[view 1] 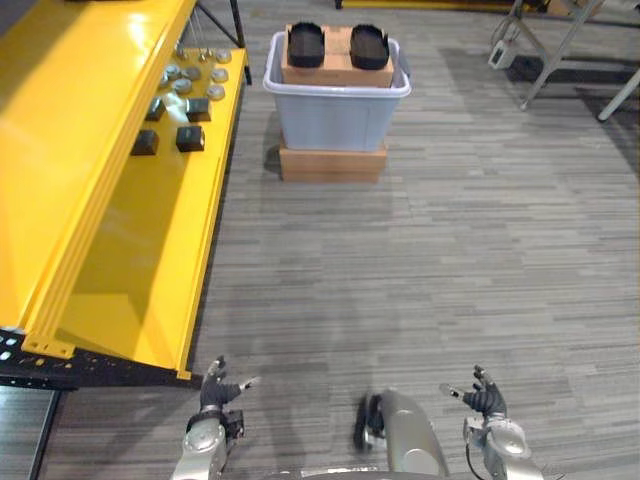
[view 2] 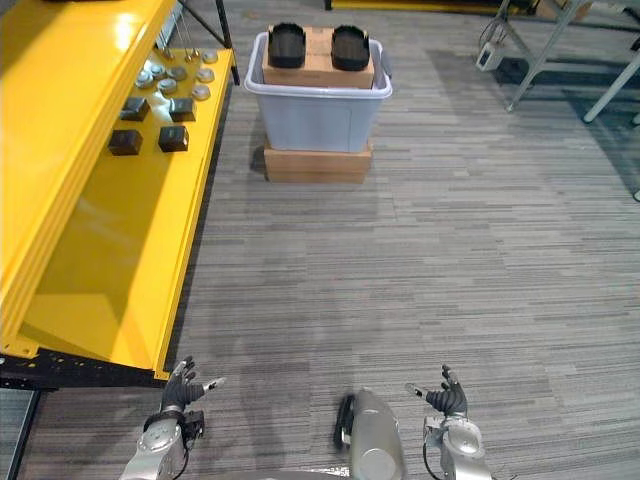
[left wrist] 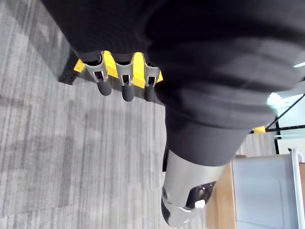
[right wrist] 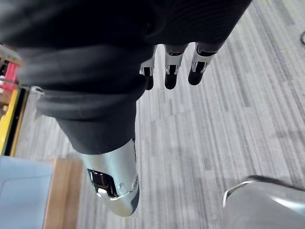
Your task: Walk over and take plastic housings, then place them on the shelf
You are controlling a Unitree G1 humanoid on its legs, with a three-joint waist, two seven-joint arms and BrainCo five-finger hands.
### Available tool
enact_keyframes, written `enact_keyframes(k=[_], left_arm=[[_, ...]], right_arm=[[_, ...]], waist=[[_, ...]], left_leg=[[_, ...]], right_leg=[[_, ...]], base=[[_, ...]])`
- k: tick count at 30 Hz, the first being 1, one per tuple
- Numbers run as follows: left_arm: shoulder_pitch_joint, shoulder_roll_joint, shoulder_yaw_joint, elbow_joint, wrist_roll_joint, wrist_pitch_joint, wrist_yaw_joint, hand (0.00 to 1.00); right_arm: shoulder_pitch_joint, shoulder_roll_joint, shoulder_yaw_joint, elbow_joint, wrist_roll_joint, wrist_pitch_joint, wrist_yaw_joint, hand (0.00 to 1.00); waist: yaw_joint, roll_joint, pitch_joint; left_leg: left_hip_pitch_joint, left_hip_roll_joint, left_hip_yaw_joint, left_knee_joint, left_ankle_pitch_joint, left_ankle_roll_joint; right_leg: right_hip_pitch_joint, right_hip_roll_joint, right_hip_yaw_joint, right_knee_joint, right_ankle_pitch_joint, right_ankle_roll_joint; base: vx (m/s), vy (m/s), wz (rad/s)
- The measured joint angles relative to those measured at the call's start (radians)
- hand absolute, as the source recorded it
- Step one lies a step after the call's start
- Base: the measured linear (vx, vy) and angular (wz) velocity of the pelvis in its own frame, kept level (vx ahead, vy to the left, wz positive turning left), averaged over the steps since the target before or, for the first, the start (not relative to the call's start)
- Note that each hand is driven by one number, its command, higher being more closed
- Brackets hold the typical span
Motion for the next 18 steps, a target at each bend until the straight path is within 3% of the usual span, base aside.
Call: enact_keyframes(k=[2,3,4,5,6,8,10,13,14,15,16,17,18], left_arm=[[-0.006,-0.015,-0.001,0.0,0.0,0.0,0.0,0.0],[0.003,-0.022,-0.005,0.009,-0.001,-0.001,-0.002,0.0],[0.011,-0.026,-0.005,0.013,-0.001,-0.001,-0.003,0.0],[0.029,-0.028,-0.005,0.018,-0.002,-0.001,-0.004,0.0],[0.046,-0.029,-0.005,0.019,-0.008,-0.001,-0.004,0.0],[0.068,-0.033,-0.004,0.019,-0.021,0.0,-0.003,0.0],[0.08,-0.039,-0.004,0.017,-0.022,0.0,-0.003,0.0],[0.085,-0.053,0.002,0.016,-0.022,0.001,-0.002,0.0],[0.086,-0.062,0.002,0.015,-0.022,0.001,-0.002,0.0],[0.086,-0.068,0.002,0.016,-0.022,0.001,-0.001,0.0],[0.086,-0.067,0.002,0.018,-0.022,0.001,-0.001,0.0],[0.094,-0.065,0.005,0.019,-0.022,0.003,-0.001,0.0],[0.095,-0.062,0.007,0.019,-0.023,0.003,-0.001,0.0]], right_arm=[[0.0,0.005,0.005,-0.014,-0.001,-0.001,0.007,0.0],[0.015,0.003,0.011,-0.014,-0.001,0.0,0.009,0.0],[0.02,0.003,0.012,-0.014,-0.001,0.0,0.009,0.0],[0.026,0.003,0.02,-0.013,0.0,-0.002,0.008,0.0],[0.029,0.003,0.028,-0.012,0.01,-0.005,0.006,0.0],[0.032,0.003,0.029,-0.003,0.022,-0.008,0.004,0.0],[0.031,0.002,0.028,0.0,0.031,-0.007,0.003,0.0],[0.014,0.01,0.013,0.029,0.032,-0.006,0.003,0.0],[0.012,0.013,0.001,0.044,0.032,-0.005,0.001,0.0],[0.011,0.01,0.0,0.049,0.031,-0.005,-0.003,0.0],[0.011,0.01,0.002,0.051,0.031,-0.005,-0.004,0.0],[0.009,0.018,0.009,0.054,0.03,-0.005,-0.004,0.0],[0.01,0.025,0.011,0.055,0.03,-0.005,-0.003,0.0]], waist=[[-0.001,0.006,0.002],[0.0,0.008,0.006],[0.003,0.011,0.007],[0.007,0.014,0.011],[0.01,0.006,0.016],[0.033,-0.017,0.021],[0.046,-0.021,0.019],[0.084,-0.025,0.023],[0.09,-0.021,0.021],[0.089,-0.005,0.021],[0.09,-0.002,0.022],[0.096,-0.011,0.012],[0.096,-0.025,0.002]], left_leg=[[-0.042,0.022,-0.018,0.124,0.085,-0.054],[-0.13,0.06,-0.05,0.353,0.198,-0.051],[-0.179,0.086,-0.058,0.47,0.226,-0.057],[-0.275,0.146,-0.044,0.726,0.214,-0.039],[-0.331,0.175,-0.013,0.857,0.19,-0.002],[-0.421,0.19,0.072,0.917,0.125,0.062],[-0.532,0.161,0.148,0.785,0.068,0.083],[-0.592,0.043,0.139,0.375,0.074,0.076],[-0.587,-0.012,0.088,0.158,0.128,0.062],[-0.595,-0.028,0.053,0.038,0.169,0.064],[-0.605,-0.03,0.04,0.046,0.21,0.082],[-0.601,-0.041,0.023,0.081,0.3,0.11],[-0.601,-0.059,0.021,0.091,0.317,0.131]], right_leg=[[0.025,-0.003,-0.019,0.048,-0.092,-0.014],[0.114,0.015,-0.032,-0.007,-0.127,-0.003],[0.165,0.03,-0.042,-0.05,-0.131,-0.002],[0.272,0.067,-0.057,-0.138,-0.129,-0.006],[0.35,0.087,-0.061,-0.201,-0.121,-0.021],[0.475,0.104,-0.052,-0.305,-0.118,-0.027],[0.55,0.11,-0.048,-0.372,-0.116,-0.024],[0.636,0.102,-0.007,-0.428,-0.12,-0.008],[0.684,0.103,0.007,-0.461,-0.134,0.016],[0.725,0.119,0.018,-0.491,-0.156,0.045],[0.748,0.124,0.032,-0.501,-0.167,0.052],[0.777,0.111,0.061,-0.51,-0.186,0.076],[0.784,0.092,0.066,-0.505,-0.202,0.085]], base=[[0.5,-0.352,0.28],[0.56,-0.405,0.36],[0.45,-0.31,0.31],[0.43,-0.244,0.07],[0.41,-0.23,0.01],[0.41,-0.185,-0.1],[0.45,-0.119,-0.17],[0.51,0.012,-0.49],[0.49,0.129,-0.45],[0.49,0.17,-0.51],[0.52,0.224,-0.64],[0.42,0.184,-0.5],[0.56,0.168,-0.24]])
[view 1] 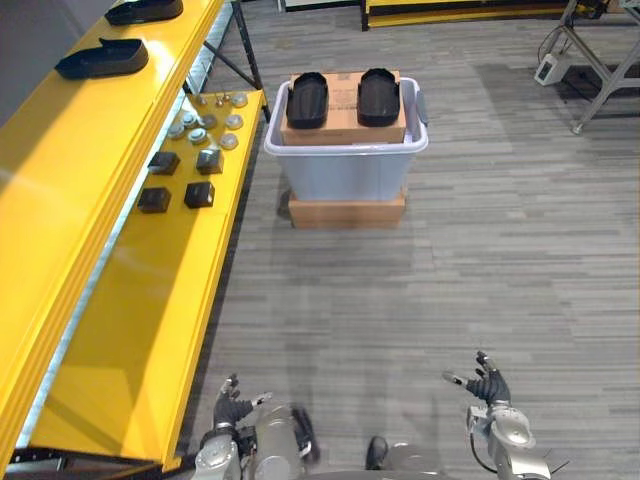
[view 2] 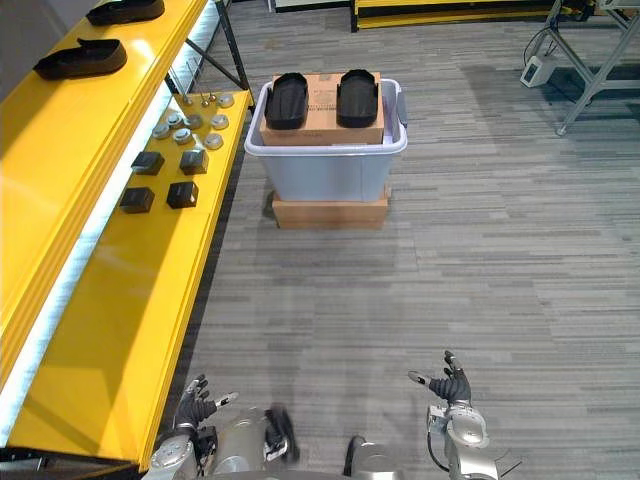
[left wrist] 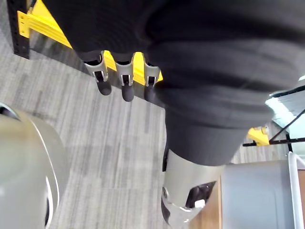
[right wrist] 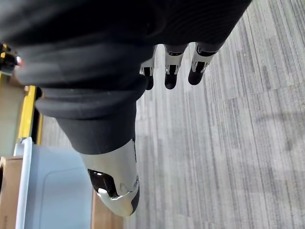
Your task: Walk over and take plastic housings, then place them on the shelf
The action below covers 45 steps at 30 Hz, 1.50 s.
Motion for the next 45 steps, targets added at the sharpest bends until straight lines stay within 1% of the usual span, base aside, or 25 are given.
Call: enact_keyframes(k=[1,3,4,5,6,7,8,9,11,13,14,15,16,17,19,21,24,27,29,30,31,32,35,39,45], left_arm=[[-0.021,-0.001,-0.004,0.001,0.0,0.0,-0.001,0.0],[-0.043,-0.018,-0.007,0.001,0.0,0.0,-0.002,0.0],[-0.04,-0.012,-0.007,0.013,0.0,0.001,-0.002,0.0],[-0.041,0.0,-0.009,0.028,0.0,0.007,-0.001,0.0],[-0.041,0.004,-0.013,0.03,0.0,0.009,0.0,0.0],[-0.041,0.01,-0.029,0.031,-0.001,0.011,0.001,0.0],[-0.04,0.013,-0.035,0.031,-0.001,0.011,0.002,0.0],[-0.044,0.017,-0.036,0.033,-0.01,0.01,0.0,0.0],[-0.053,0.018,-0.036,0.036,-0.016,0.01,0.001,0.0],[-0.068,0.018,-0.036,0.045,-0.017,0.008,0.001,0.0],[-0.07,0.023,-0.034,0.058,-0.016,0.006,0.001,0.0],[-0.069,0.03,-0.034,0.072,-0.014,0.005,0.002,0.0],[-0.07,0.027,-0.034,0.081,-0.012,0.005,0.002,0.0],[-0.079,0.009,-0.035,0.102,-0.01,0.006,0.003,0.0],[-0.085,0.0,-0.046,0.118,-0.004,0.005,-0.002,0.0],[-0.084,-0.017,-0.038,0.125,0.003,0.005,-0.002,0.0],[-0.072,-0.025,-0.027,0.135,0.002,0.005,-0.002,0.0],[-0.063,-0.032,-0.023,0.131,0.002,0.004,-0.002,0.0],[-0.05,-0.035,-0.019,0.133,0.002,0.006,-0.001,0.0],[-0.047,-0.037,-0.019,0.133,0.002,0.006,-0.001,0.0],[-0.044,-0.04,-0.02,0.133,0.001,0.006,-0.001,0.0],[-0.041,-0.041,-0.019,0.138,0.001,0.006,-0.001,0.0],[-0.053,-0.019,-0.005,0.134,0.001,0.004,-0.002,0.0],[-0.053,-0.002,-0.004,0.135,0.001,0.005,-0.003,0.0],[-0.041,0.033,-0.001,0.132,0.002,0.005,-0.005,0.0]], right_arm=[[0.014,0.006,0.0,0.003,0.0,0.0,0.0,0.0],[0.02,0.003,-0.005,0.036,0.0,0.003,0.001,0.0],[0.028,0.017,-0.007,0.044,-0.001,0.006,0.001,0.0],[0.039,0.031,-0.005,0.044,-0.004,0.006,0.003,0.0],[0.041,0.036,-0.004,0.046,-0.004,0.006,0.005,0.0],[0.044,0.038,0.001,0.055,-0.004,0.006,0.008,0.0],[0.046,0.037,0.005,0.062,-0.003,0.006,0.008,0.0],[0.035,0.033,0.019,0.062,-0.003,0.004,0.009,0.0],[0.023,0.031,0.02,0.061,-0.004,0.001,0.01,0.0],[0.028,0.027,0.02,0.06,-0.004,-0.001,0.01,0.0],[0.035,0.026,0.019,0.06,-0.003,0.0,0.009,0.0],[0.061,0.024,0.019,0.06,-0.003,0.0,0.009,0.0],[0.076,0.021,0.019,0.063,-0.003,0.002,0.009,0.0],[0.072,0.008,0.017,0.071,-0.003,0.007,0.009,0.0],[0.072,0.013,0.008,0.061,-0.003,0.007,0.011,0.0],[0.091,0.016,0.0,0.062,0.001,0.008,0.013,0.0],[0.092,0.018,-0.006,0.063,0.012,0.005,0.01,0.0],[0.081,0.017,-0.022,0.067,0.036,0.002,0.009,0.0],[0.069,0.025,-0.052,0.072,0.036,0.002,0.008,0.0],[0.072,0.026,-0.06,0.072,0.037,0.002,0.007,0.0],[0.082,0.02,-0.07,0.071,0.039,0.002,0.007,0.0],[0.086,0.018,-0.085,0.078,0.041,0.003,0.006,0.0],[0.109,0.037,-0.105,0.091,0.069,0.005,0.005,0.0],[0.109,0.039,-0.145,0.091,0.088,0.004,0.004,0.0],[0.123,0.046,-0.254,-0.006,0.128,0.005,-0.004,0.0]], waist=[[-0.015,-0.036,-0.009],[-0.008,-0.041,-0.01],[-0.009,-0.058,-0.009],[-0.016,-0.077,-0.01],[-0.018,-0.079,-0.008],[-0.026,-0.073,-0.005],[-0.029,-0.065,-0.003],[-0.036,-0.042,-0.002],[-0.036,-0.015,0.0],[-0.046,0.002,0.0],[-0.063,-0.005,-0.002],[-0.07,-0.022,-0.003],[-0.074,-0.026,-0.005],[-0.066,-0.001,-0.007],[-0.078,0.0,-0.009],[-0.093,0.005,0.004],[-0.079,0.008,0.006],[-0.059,0.006,0.003],[-0.056,0.008,0.002],[-0.057,0.013,-0.001],[-0.06,0.034,-0.006],[-0.063,0.059,-0.009],[-0.063,0.0,-0.032],[-0.063,-0.002,-0.037],[-0.066,0.002,-0.046]], left_leg=[[-0.014,-0.037,-0.002,0.038,-0.037,0.045],[-0.019,-0.047,0.006,0.102,-0.12,0.063],[0.02,-0.069,0.009,0.117,-0.17,0.067],[0.077,-0.097,0.004,0.116,-0.212,0.076],[0.108,-0.105,0.002,0.117,-0.224,0.081],[0.181,-0.108,-0.01,0.105,-0.254,0.086],[0.243,-0.108,-0.02,0.073,-0.259,0.084],[0.327,-0.089,-0.029,0.02,-0.256,0.08],[0.379,-0.054,-0.029,-0.007,-0.254,0.077],[0.415,-0.022,-0.033,-0.016,-0.255,0.076],[0.452,-0.011,-0.039,-0.036,-0.26,0.031],[0.487,-0.015,-0.048,-0.044,-0.291,-0.028],[0.507,-0.01,-0.052,-0.043,-0.308,-0.05],[0.516,0.019,-0.053,-0.037,-0.309,-0.054],[0.491,0.04,-0.067,0.065,-0.283,-0.087],[0.367,0.134,-0.085,0.456,-0.21,-0.132],[0.276,0.182,-0.06,0.674,-0.246,-0.096],[0.209,0.133,-0.021,0.472,-0.289,-0.083],[0.201,0.063,-0.101,0.182,-0.279,-0.09],[0.204,0.051,-0.119,0.112,-0.256,-0.096],[0.206,0.045,-0.137,0.005,-0.115,-0.083],[0.213,0.055,-0.129,-0.004,-0.099,-0.028],[0.275,-0.001,-0.091,-0.103,-0.085,-0.01],[0.316,-0.039,-0.06,-0.177,-0.07,0.01],[0.358,-0.046,-0.049,-0.288,-0.031,0.005]], right_leg=[[-0.016,-0.046,-0.001,0.051,-0.019,0.024],[-0.104,-0.082,0.024,0.273,-0.035,0.051],[-0.185,-0.127,0.053,0.521,-0.017,0.104],[-0.274,-0.173,0.089,0.773,0.049,0.227],[-0.315,-0.184,0.101,0.88,0.049,0.227],[-0.37,-0.198,0.097,1.016,0.022,0.175],[-0.404,-0.198,0.072,1.037,-0.004,0.127],[-0.455,-0.186,0.012,0.958,-0.049,0.046],[-0.514,-0.158,-0.041,0.799,-0.068,0.011],[-0.577,-0.12,-0.03,0.545,-0.03,0.013],[-0.592,-0.102,0.027,0.298,0.097,0.026],[-0.586,-0.104,0.066,0.202,0.268,0.037],[-0.583,-0.103,0.082,0.222,0.358,0.005],[-0.607,-0.08,0.082,0.298,0.299,-0.013],[-0.632,-0.087,0.066,0.42,0.196,-0.039],[-0.498,-0.062,0.009,0.42,0.108,-0.071],[-0.358,-0.026,-0.004,0.317,0.111,-0.087],[-0.269,-0.025,0.024,0.22,0.121,-0.083],[-0.24,-0.026,0.06,0.198,0.124,-0.075],[-0.233,-0.022,0.07,0.193,0.125,-0.067],[-0.214,-0.001,0.086,0.173,0.118,-0.047],[-0.195,0.017,0.099,0.159,0.106,-0.029],[-0.189,-0.04,0.134,0.147,0.097,0.003],[-0.188,-0.073,0.158,0.123,0.095,0.021],[-0.195,-0.07,0.162,0.098,0.092,0.028]], base=[[0.54,0.157,0.12],[0.53,0.181,0.09],[0.53,0.186,0.11],[0.54,0.167,0.22],[0.56,0.113,0.36],[0.56,0.059,0.28],[0.66,0.036,0.37],[0.52,0.001,0.25],[0.48,-0.076,0.15],[0.53,-0.178,0.29],[0.63,-0.282,0.65],[0.64,-0.3,0.66],[0.55,-0.29,0.27],[0.51,-0.3,0.06],[0.47,-0.306,0.22],[0.46,-0.307,0.48],[0.35,-0.2,-0.05],[0.31,-0.076,-0.32],[0.35,0.062,-0.54],[0.35,0.147,-0.52],[0.29,0.162,-0.4],[0.28,0.167,-0.31],[0.2,0.147,-0.19],[0.09,0.097,-0.17],[0.04,-0.007,-0.08]])
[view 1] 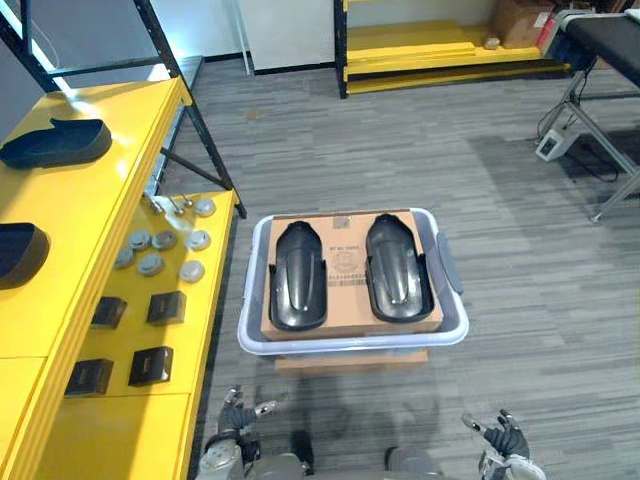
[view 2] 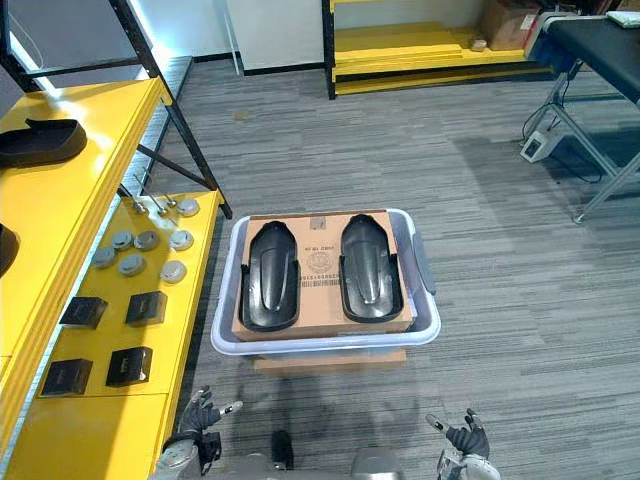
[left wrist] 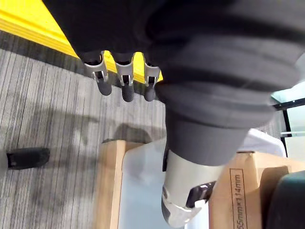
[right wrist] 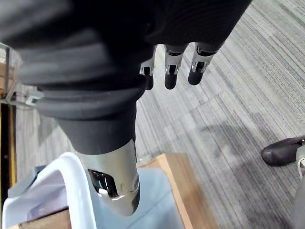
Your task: Walk over and take plastic housings, then place them on the shelf
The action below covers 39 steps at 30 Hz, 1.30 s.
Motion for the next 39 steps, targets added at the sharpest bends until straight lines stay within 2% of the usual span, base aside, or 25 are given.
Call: enact_keyframes(k=[5,8,11,13,15,18,23,24,27,30,36,39], left_arm=[[0.024,0.0,0.004,-0.039,0.001,0.0,-0.017,0.0],[0.025,0.0,0.004,-0.039,0.002,0.0,-0.019,0.0],[0.047,0.0,-0.003,-0.05,0.012,-0.002,-0.02,0.0],[0.065,0.0,-0.006,-0.059,0.017,-0.003,-0.021,0.0],[0.064,0.0,-0.008,-0.059,0.024,-0.003,-0.02,0.0],[0.061,0.0,-0.038,-0.059,0.025,-0.005,-0.02,0.0],[0.056,-0.002,-0.076,-0.066,0.031,-0.009,-0.018,0.0],[0.055,-0.005,-0.078,-0.066,0.03,-0.009,-0.015,0.0],[0.044,-0.007,-0.086,-0.066,0.028,-0.009,-0.012,0.0],[0.017,-0.007,-0.091,-0.065,0.02,-0.01,0.007,0.0],[-0.006,-0.006,-0.097,-0.063,-0.003,-0.03,0.031,0.0],[-0.043,-0.006,-0.114,-0.063,-0.021,-0.039,0.036,0.0]], right_arm=[[0.063,-0.005,-0.117,-0.383,0.008,-0.004,-0.041,0.0],[0.054,-0.019,-0.127,-0.572,-0.028,-0.013,-0.063,0.0],[-0.006,-0.035,-0.113,-0.684,-0.088,-0.033,-0.084,0.0],[-0.048,-0.064,-0.066,-0.711,-0.132,-0.054,-0.094,0.0],[-0.084,-0.085,-0.028,-0.707,-0.155,-0.054,-0.102,0.0],[-0.185,-0.136,0.059,-0.627,-0.209,-0.052,-0.119,0.0],[-0.409,-0.2,0.172,-0.356,-0.259,-0.038,-0.148,0.0],[-0.499,-0.207,0.188,-0.273,-0.26,-0.018,-0.166,0.0],[-0.603,-0.227,0.202,-0.154,-0.262,0.005,-0.191,0.0],[-0.72,-0.233,0.204,-0.042,-0.269,0.038,-0.211,0.0],[-0.813,-0.247,0.215,0.089,-0.257,0.047,-0.214,0.0],[-0.862,-0.271,0.215,0.184,-0.256,0.065,-0.213,0.0]], waist=[[-0.002,-0.01,-0.028],[-0.002,-0.025,-0.042],[-0.001,-0.033,-0.049],[0.001,-0.034,-0.053],[0.002,-0.034,-0.053],[0.003,-0.032,-0.055],[0.034,-0.02,-0.045],[0.04,-0.009,-0.017],[0.06,0.006,0.032],[0.061,0.021,0.09],[0.074,0.034,0.146],[0.085,0.042,0.184]], left_leg=[[-0.005,-0.004,-0.004,-0.023,0.005,-0.003],[-0.018,-0.004,-0.016,-0.023,0.006,-0.003],[-0.023,-0.005,-0.023,-0.023,0.006,-0.003],[-0.03,-0.006,-0.03,-0.023,0.008,-0.001],[-0.041,-0.009,-0.045,-0.023,0.015,0.001],[-0.071,-0.013,-0.074,-0.023,0.031,0.004],[-0.111,-0.014,-0.095,-0.024,0.058,0.009],[-0.128,-0.016,-0.106,-0.024,0.074,0.014],[-0.157,-0.016,-0.118,-0.026,0.095,0.019],[-0.2,-0.015,-0.136,-0.027,0.123,0.024],[-0.256,-0.016,-0.136,-0.033,0.133,0.025],[-0.274,-0.02,-0.142,-0.033,0.143,0.03]], right_leg=[[-0.012,0.004,-0.002,-0.005,0.0,0.0],[-0.012,0.005,-0.008,-0.01,0.0,0.0],[-0.011,0.005,-0.015,-0.011,0.0,0.0],[-0.012,0.004,-0.024,-0.014,0.0,0.0],[-0.015,0.002,-0.037,-0.015,0.0,0.0],[-0.03,0.0,-0.065,-0.014,0.002,0.001],[-0.057,0.0,-0.088,-0.016,0.021,0.001],[-0.068,0.0,-0.097,-0.017,0.032,0.003],[-0.089,0.0,-0.111,-0.018,0.047,0.004],[-0.125,0.001,-0.126,-0.018,0.066,0.008],[-0.174,-0.003,-0.126,-0.035,0.097,0.02],[-0.187,-0.005,-0.133,-0.039,0.106,0.021]], base=[[0.06,-0.008,0.02],[0.05,-0.014,0.1],[0.02,-0.009,0.08],[0.0,-0.009,0.12],[-0.02,-0.013,0.24],[-0.03,-0.011,0.3],[-0.08,0.003,0.15],[-0.08,0.014,0.15],[-0.14,0.032,0.15],[-0.16,0.043,0.17],[-0.1,0.051,-0.01],[-0.03,0.034,0.06]])
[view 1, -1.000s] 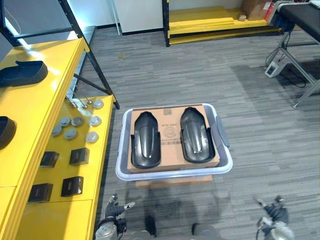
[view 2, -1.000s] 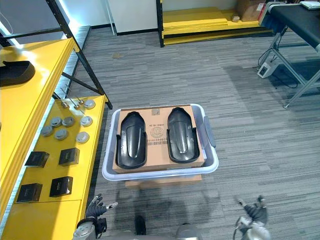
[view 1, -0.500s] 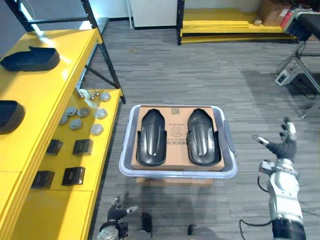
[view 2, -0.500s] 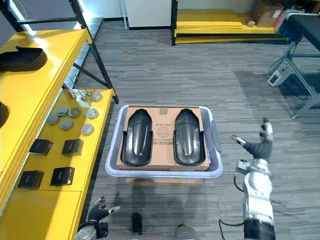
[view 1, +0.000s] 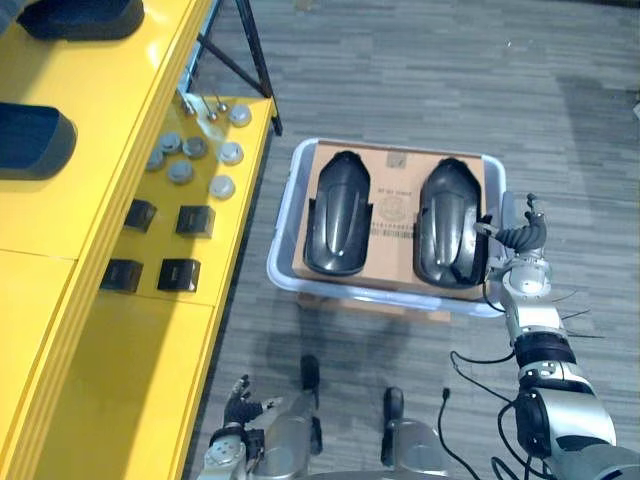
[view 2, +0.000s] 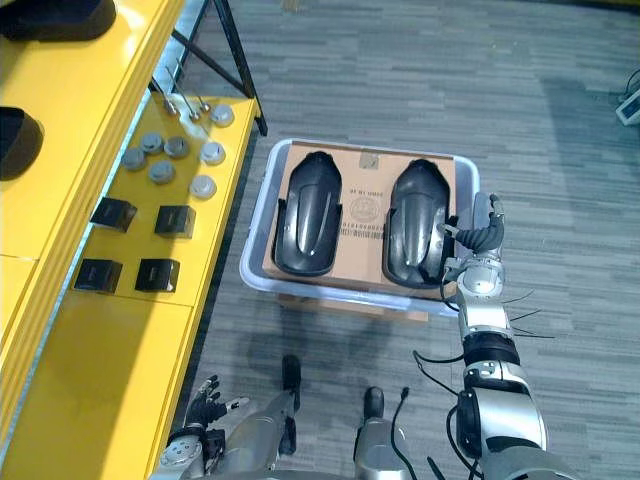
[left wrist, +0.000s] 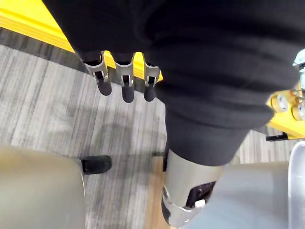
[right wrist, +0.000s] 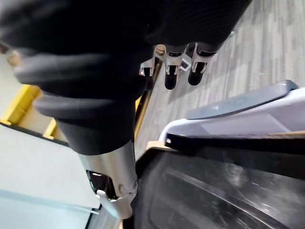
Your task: Walk over and take plastic housings, then place them on the shelf
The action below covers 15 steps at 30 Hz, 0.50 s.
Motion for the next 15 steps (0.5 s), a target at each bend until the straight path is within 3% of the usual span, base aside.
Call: enact_keyframes(k=[3,4,6,15], left_arm=[[-0.021,-0.001,-0.015,-0.003,0.0,-0.012,0.011,0.0],[-0.024,-0.001,-0.018,-0.004,-0.001,-0.012,0.011,0.0],[-0.04,-0.002,-0.038,-0.006,-0.021,-0.012,0.011,0.0],[-0.059,-0.003,-0.049,-0.031,-0.037,-0.029,0.01,0.0]], right_arm=[[-0.046,-0.016,0.0,0.087,0.008,0.007,0.004,0.0],[-0.062,-0.021,0.0,0.112,0.01,0.008,0.004,1.0],[-0.103,-0.054,-0.002,0.167,0.029,0.011,0.006,1.0],[-0.177,-0.123,-0.009,0.202,0.096,0.0,0.002,1.0]], waist=[[0.0,0.009,0.017],[0.0,0.012,0.019],[-0.002,0.024,0.043],[-0.015,0.025,0.077]], left_leg=[[-0.025,-0.006,-0.024,0.001,0.012,0.0],[-0.033,-0.007,-0.028,0.005,0.017,0.003],[-0.044,-0.012,-0.048,0.005,0.022,0.004],[-0.063,-0.011,-0.064,0.005,0.031,-0.009]], right_leg=[[-0.014,-0.002,-0.011,-0.004,0.001,0.001],[-0.02,-0.002,-0.014,-0.005,0.002,0.001],[-0.02,-0.004,-0.038,-0.006,0.002,0.001],[-0.035,-0.003,-0.051,-0.006,0.001,-0.001]], base=[[0.02,0.009,0.17],[0.06,-0.011,0.15],[0.08,-0.019,0.22],[0.01,-0.005,0.02]])
